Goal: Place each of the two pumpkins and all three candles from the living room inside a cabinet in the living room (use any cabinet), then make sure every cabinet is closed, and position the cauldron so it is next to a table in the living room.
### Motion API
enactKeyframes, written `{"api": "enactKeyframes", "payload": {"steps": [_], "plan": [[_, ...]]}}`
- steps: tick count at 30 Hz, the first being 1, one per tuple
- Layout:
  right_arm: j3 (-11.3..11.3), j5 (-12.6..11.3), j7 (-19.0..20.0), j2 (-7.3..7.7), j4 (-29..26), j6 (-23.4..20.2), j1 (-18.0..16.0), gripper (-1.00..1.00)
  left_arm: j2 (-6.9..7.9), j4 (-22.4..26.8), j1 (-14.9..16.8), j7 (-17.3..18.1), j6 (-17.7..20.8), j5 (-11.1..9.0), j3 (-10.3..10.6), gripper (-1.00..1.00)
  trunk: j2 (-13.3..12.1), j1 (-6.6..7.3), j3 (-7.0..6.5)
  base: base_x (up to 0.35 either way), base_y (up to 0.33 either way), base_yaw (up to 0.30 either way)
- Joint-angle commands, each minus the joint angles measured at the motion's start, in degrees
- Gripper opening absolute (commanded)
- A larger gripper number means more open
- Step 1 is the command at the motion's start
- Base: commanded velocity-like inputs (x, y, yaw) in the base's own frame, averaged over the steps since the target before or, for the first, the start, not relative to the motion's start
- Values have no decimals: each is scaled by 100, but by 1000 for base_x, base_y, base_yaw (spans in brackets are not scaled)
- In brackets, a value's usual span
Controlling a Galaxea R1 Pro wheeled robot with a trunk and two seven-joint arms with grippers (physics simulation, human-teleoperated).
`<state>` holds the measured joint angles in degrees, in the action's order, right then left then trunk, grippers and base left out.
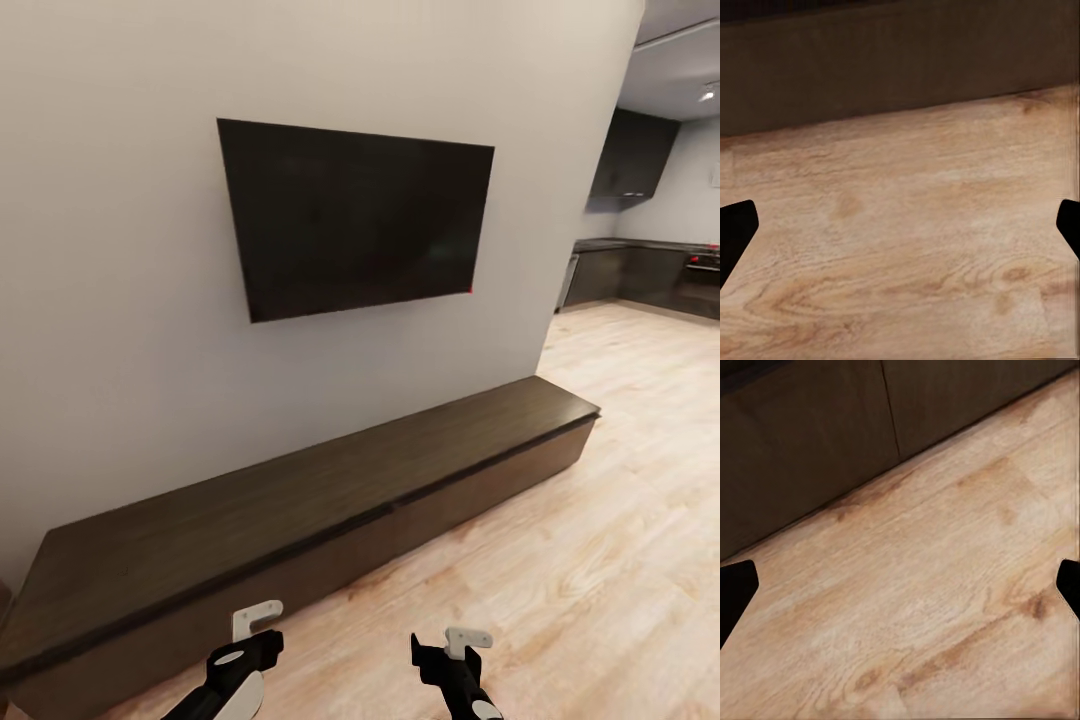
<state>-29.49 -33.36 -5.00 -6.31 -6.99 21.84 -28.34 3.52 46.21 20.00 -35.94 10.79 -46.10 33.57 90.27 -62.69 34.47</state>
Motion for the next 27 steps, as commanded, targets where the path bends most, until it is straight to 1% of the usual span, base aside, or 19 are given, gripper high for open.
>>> {"api": "enactKeyframes", "payload": {"steps": [1,27], "plan": [[-48,-21,-36,-2,4,13,-5,100,9,16,4,-45,20,-22,27,100,3,0,6,0,0,-280],[-48,-21,-36,-2,4,13,-5,100,8,11,4,-53,11,-15,27,100,3,0,6,0,0,-280]]}}
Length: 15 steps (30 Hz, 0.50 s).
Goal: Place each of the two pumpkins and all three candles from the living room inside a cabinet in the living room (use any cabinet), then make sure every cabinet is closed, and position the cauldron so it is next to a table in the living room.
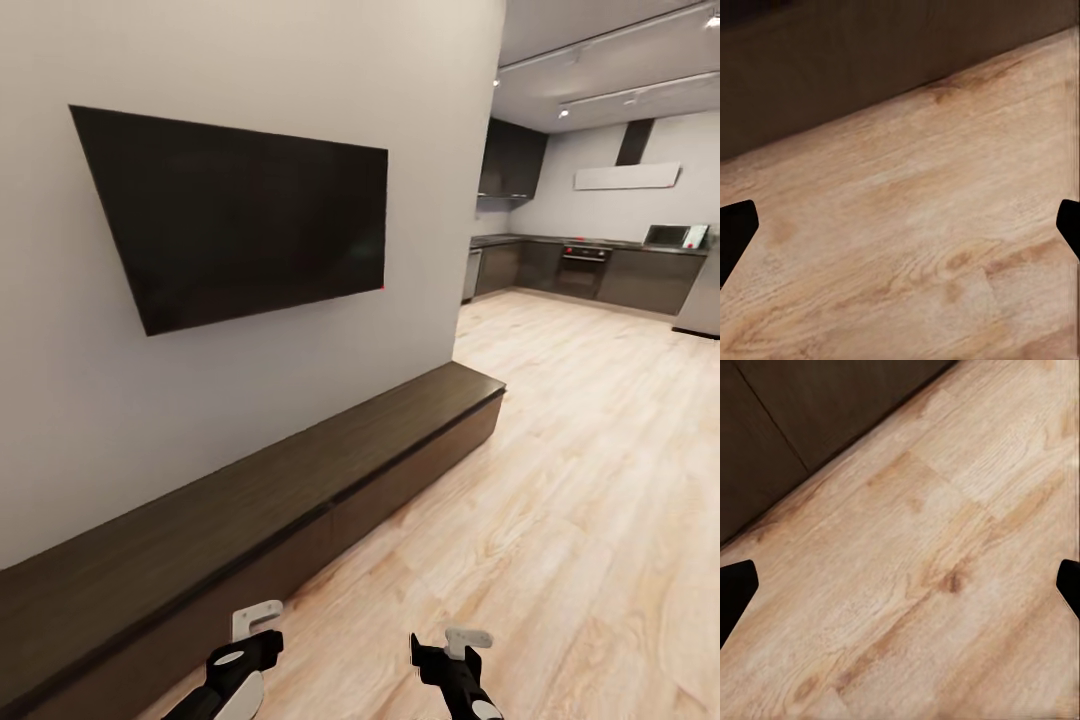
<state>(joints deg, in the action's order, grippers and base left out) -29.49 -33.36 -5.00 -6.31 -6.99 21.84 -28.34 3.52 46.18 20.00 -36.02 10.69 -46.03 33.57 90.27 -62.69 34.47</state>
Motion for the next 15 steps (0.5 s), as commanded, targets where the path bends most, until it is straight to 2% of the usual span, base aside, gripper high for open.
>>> {"api": "enactKeyframes", "payload": {"steps": [1,15], "plan": [[-48,-21,-36,-2,3,13,-5,100,9,14,4,-47,21,-18,27,100,3,0,5,0,0,-280],[-48,-21,-36,-2,4,13,-5,100,9,14,4,-45,20,-22,27,100,3,0,-21,0,0,-280]]}}
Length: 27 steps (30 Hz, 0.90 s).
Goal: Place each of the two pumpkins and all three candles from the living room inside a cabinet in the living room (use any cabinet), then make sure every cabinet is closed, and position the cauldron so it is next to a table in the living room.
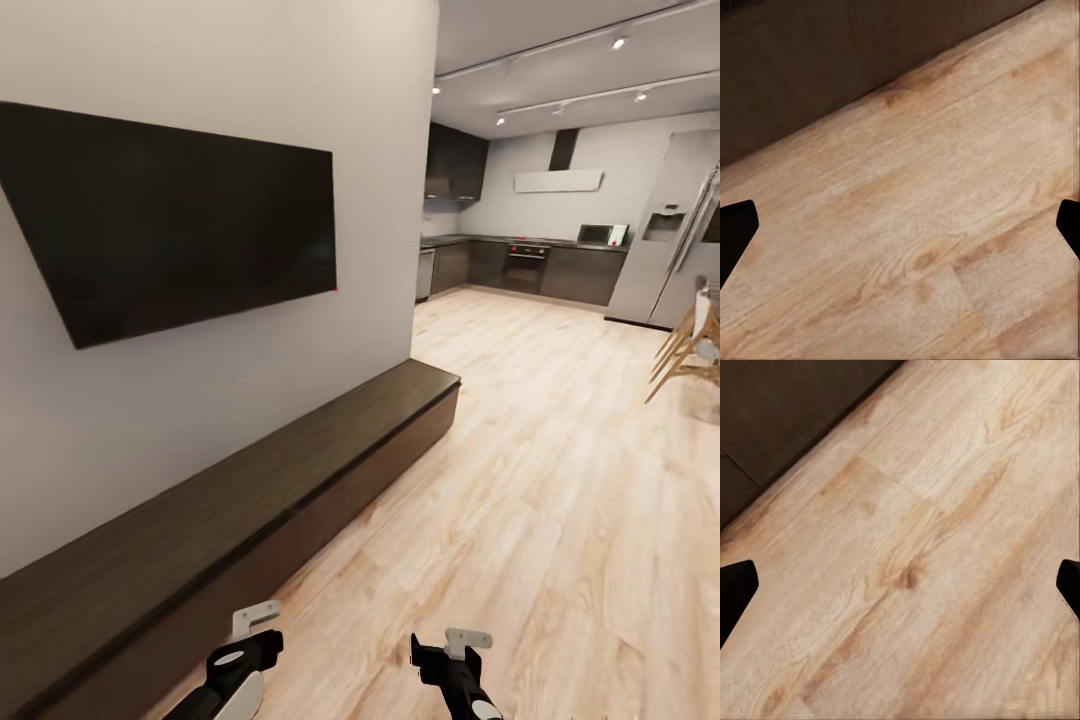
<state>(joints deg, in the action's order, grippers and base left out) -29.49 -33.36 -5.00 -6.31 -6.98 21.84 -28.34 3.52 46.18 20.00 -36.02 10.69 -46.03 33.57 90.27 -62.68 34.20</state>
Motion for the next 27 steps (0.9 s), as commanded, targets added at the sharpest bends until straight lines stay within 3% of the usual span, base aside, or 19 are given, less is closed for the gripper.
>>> {"api": "enactKeyframes", "payload": {"steps": [1,27], "plan": [[-48,-21,-36,-2,4,13,-5,100,9,14,4,-45,21,-21,27,100,3,0,4,0,0,-280],[-48,-21,-36,-2,3,13,-5,100,0,14,4,-49,19,-29,28,100,3,0,-58,0,0,-280]]}}
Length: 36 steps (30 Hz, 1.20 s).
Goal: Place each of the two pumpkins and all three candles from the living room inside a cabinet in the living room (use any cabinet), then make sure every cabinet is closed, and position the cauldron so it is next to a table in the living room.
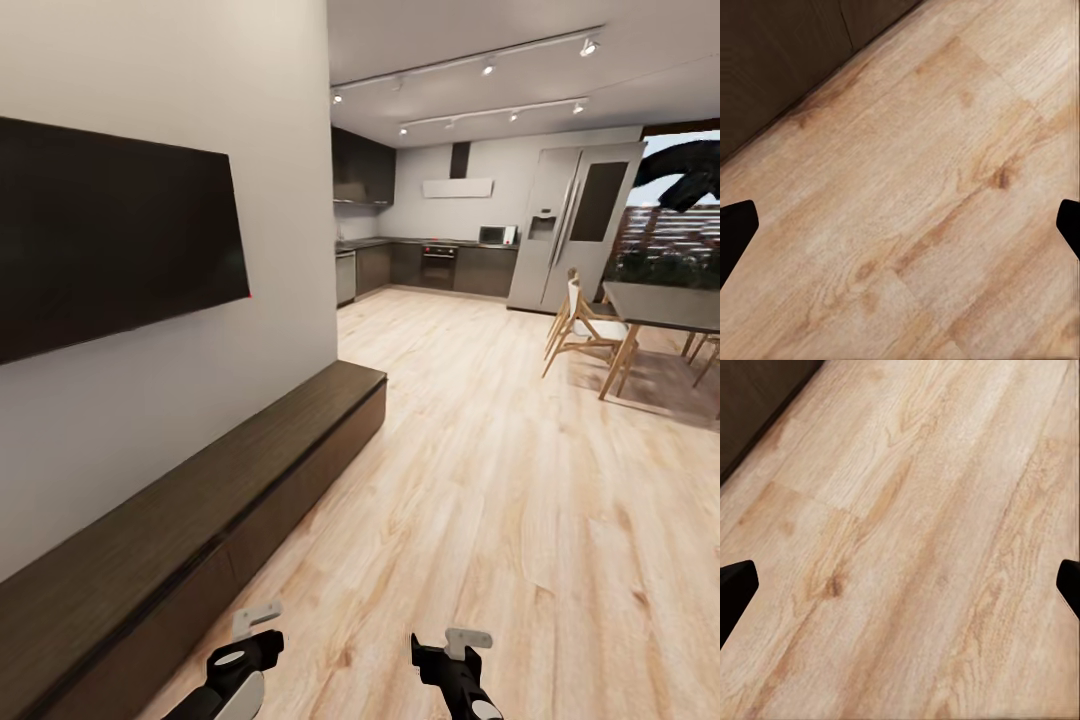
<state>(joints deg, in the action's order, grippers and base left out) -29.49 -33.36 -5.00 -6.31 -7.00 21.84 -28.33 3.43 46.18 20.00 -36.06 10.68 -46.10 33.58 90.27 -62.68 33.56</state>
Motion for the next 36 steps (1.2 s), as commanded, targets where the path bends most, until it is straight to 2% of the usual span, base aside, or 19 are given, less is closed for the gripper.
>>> {"api": "enactKeyframes", "payload": {"steps": [1,36], "plan": [[-48,-21,-36,-2,4,13,-5,100,9,14,4,-46,21,-22,27,100,3,0,3,0,0,-280],[-53,-21,-36,-2,5,13,-5,100,16,14,4,-46,18,-22,29,100,3,0,-93,0,0,-280]]}}
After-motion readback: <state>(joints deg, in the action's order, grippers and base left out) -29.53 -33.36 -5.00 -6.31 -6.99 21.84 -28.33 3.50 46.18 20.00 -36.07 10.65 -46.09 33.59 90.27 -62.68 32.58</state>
